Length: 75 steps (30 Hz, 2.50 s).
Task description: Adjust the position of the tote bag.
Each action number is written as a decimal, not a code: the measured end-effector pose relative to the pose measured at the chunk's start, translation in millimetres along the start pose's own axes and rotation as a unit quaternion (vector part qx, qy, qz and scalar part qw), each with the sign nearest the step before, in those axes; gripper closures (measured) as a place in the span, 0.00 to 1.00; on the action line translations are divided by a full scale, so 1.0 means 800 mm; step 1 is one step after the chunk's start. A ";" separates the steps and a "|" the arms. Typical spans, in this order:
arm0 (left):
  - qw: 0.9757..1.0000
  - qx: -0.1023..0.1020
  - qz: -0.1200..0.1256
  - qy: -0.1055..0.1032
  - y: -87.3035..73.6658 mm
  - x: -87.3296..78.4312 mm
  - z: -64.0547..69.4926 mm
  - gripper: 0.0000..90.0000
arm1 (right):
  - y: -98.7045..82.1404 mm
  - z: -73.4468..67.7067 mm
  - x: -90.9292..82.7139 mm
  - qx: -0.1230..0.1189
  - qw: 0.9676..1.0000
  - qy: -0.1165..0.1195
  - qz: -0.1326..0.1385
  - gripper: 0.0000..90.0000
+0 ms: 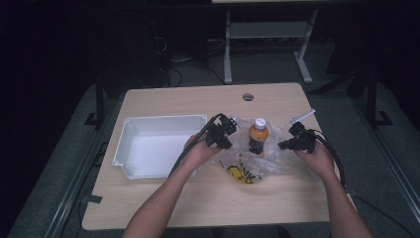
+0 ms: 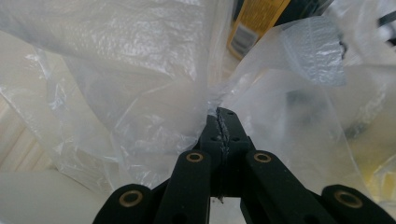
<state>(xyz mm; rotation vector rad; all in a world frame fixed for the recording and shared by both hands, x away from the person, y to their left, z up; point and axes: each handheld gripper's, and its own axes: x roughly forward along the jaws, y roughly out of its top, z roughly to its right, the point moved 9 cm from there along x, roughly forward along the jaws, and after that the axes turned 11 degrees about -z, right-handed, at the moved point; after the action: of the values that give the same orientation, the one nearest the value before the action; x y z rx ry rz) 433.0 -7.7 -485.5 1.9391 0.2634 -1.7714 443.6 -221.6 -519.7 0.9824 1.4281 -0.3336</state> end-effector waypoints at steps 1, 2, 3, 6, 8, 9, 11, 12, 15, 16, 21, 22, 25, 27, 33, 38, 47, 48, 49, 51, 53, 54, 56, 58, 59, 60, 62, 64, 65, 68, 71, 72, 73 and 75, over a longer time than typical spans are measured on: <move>1.000 0.002 -0.003 -0.001 0.000 0.001 0.001 1.00 | 0.000 -0.001 0.000 0.000 1.000 -0.001 -0.001 1.00; 1.000 0.003 -0.005 -0.002 -0.001 0.001 0.002 0.99 | 0.000 0.000 0.000 -0.003 1.000 -0.005 -0.001 1.00; 1.000 0.002 -0.002 -0.006 0.000 0.002 0.003 0.99 | -0.001 -0.002 -0.002 -0.002 1.000 -0.005 0.002 1.00; 1.000 -0.002 0.010 -0.014 -0.001 -0.004 0.004 0.93 | -0.004 -0.003 -0.007 0.000 1.000 -0.009 0.012 0.96; 0.999 -0.009 0.024 -0.026 -0.002 -0.010 0.005 0.85 | -0.007 -0.005 -0.013 0.003 1.000 -0.004 0.020 0.92; 0.999 -0.009 0.033 -0.028 -0.003 -0.014 0.006 0.81 | -0.009 -0.007 -0.017 0.005 1.000 -0.004 0.025 0.90; 0.998 -0.013 0.051 -0.035 -0.004 -0.022 0.007 0.77 | -0.010 -0.009 -0.028 0.004 0.999 -0.013 0.046 0.85; 0.997 -0.012 0.059 -0.038 -0.004 -0.027 0.007 0.73 | -0.011 -0.012 -0.033 0.008 0.999 -0.009 0.053 0.84; 0.996 -0.008 0.074 -0.045 -0.007 -0.042 0.009 0.67 | -0.015 -0.018 -0.049 0.005 0.997 -0.016 0.073 0.78; 0.995 -0.007 0.081 -0.050 -0.007 -0.048 0.010 0.65 | -0.017 -0.021 -0.054 0.005 0.997 -0.015 0.080 0.77; 0.994 0.005 0.098 -0.052 -0.011 -0.070 0.016 0.64 | -0.020 -0.045 -0.080 -0.008 0.993 -0.006 0.120 0.69; 0.994 0.006 0.100 -0.051 -0.011 -0.072 0.018 0.66 | -0.021 -0.054 -0.085 -0.018 0.992 -0.002 0.126 0.68; 0.994 0.013 0.095 -0.049 -0.013 -0.073 0.019 0.68 | -0.020 -0.079 -0.100 -0.048 0.988 0.006 0.149 0.64; 0.994 0.011 0.095 -0.049 -0.013 -0.071 0.020 0.70 | -0.020 -0.099 -0.108 -0.066 0.985 0.028 0.157 0.60; 0.995 0.018 0.087 -0.045 -0.013 -0.062 0.019 0.79 | -0.020 -0.151 -0.111 -0.123 0.976 0.089 0.157 0.53; 0.995 0.016 0.086 -0.043 -0.012 -0.056 0.020 0.86 | -0.017 -0.180 -0.098 -0.159 0.971 0.110 0.143 0.54; 0.997 0.005 0.064 -0.036 -0.016 -0.039 0.012 1.00 | -0.014 -0.178 -0.053 -0.166 0.977 0.095 0.093 0.98; 0.998 0.005 0.059 -0.034 -0.017 -0.036 0.011 1.00 | -0.015 -0.177 -0.048 -0.166 0.978 0.093 0.086 0.99; 0.998 0.005 0.056 -0.030 -0.018 -0.033 0.010 1.00 | -0.017 -0.176 -0.043 -0.164 0.979 0.091 0.079 0.99; 0.999 0.005 0.046 -0.027 -0.020 -0.029 0.009 1.00 | -0.021 -0.174 -0.033 -0.162 0.981 0.090 0.065 1.00; 0.999 0.005 0.039 -0.021 -0.021 -0.025 0.008 1.00 | -0.027 -0.172 -0.023 -0.156 0.982 0.090 0.052 1.00; 0.999 0.006 0.033 -0.020 -0.022 -0.023 0.008 1.00 | -0.029 -0.170 -0.018 -0.153 0.983 0.090 0.046 1.00; 1.000 0.010 0.019 -0.015 -0.024 -0.020 0.005 1.00 | -0.035 -0.168 -0.010 -0.149 0.984 0.089 0.035 1.00; 1.000 0.010 0.010 -0.010 -0.027 -0.016 0.004 1.00 | -0.040 -0.167 -0.005 -0.145 0.985 0.090 0.028 1.00; 1.000 0.009 0.008 -0.012 -0.027 -0.014 0.003 1.00 | -0.042 -0.167 -0.004 -0.144 0.985 0.091 0.027 1.00; 1.000 0.009 0.006 -0.012 -0.028 -0.013 0.003 1.00 | -0.045 -0.166 -0.003 -0.141 0.986 0.091 0.023 1.00; 1.000 0.010 0.005 -0.013 -0.028 -0.013 0.002 1.00 | -0.052 -0.160 -0.001 -0.137 0.987 0.084 0.018 1.00; 1.000 0.009 0.005 -0.015 -0.028 -0.013 0.002 1.00 | -0.054 -0.158 -0.001 -0.136 0.987 0.083 0.019 1.00; 1.000 0.009 0.004 -0.016 -0.028 -0.013 0.003 1.00 | -0.057 -0.157 -0.002 -0.132 0.987 0.083 0.020 1.00; 1.000 0.008 0.005 -0.017 -0.027 -0.012 0.003 1.00 | -0.064 -0.151 -0.007 -0.123 0.989 0.082 0.021 1.00; 1.000 0.008 0.003 -0.018 -0.027 -0.011 0.002 1.00 | -0.072 -0.145 -0.010 -0.113 0.990 0.080 0.025 1.00; 1.000 0.008 0.003 -0.018 -0.027 -0.010 0.002 1.00 | -0.075 -0.143 -0.011 -0.110 0.991 0.076 0.025 1.00; 1.000 0.007 0.003 -0.020 -0.027 -0.010 0.002 1.00 | -0.077 -0.142 -0.013 -0.104 0.991 0.078 0.026 1.00; 1.000 0.003 0.007 -0.023 -0.026 -0.011 0.003 1.00 | -0.080 -0.140 -0.013 -0.104 0.991 0.076 0.027 1.00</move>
<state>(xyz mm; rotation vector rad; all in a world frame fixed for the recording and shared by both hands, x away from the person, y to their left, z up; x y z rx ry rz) 420.4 10.9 -481.8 1.8977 0.2277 -1.8066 320.8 -181.6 -516.3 0.8877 1.5370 -0.0692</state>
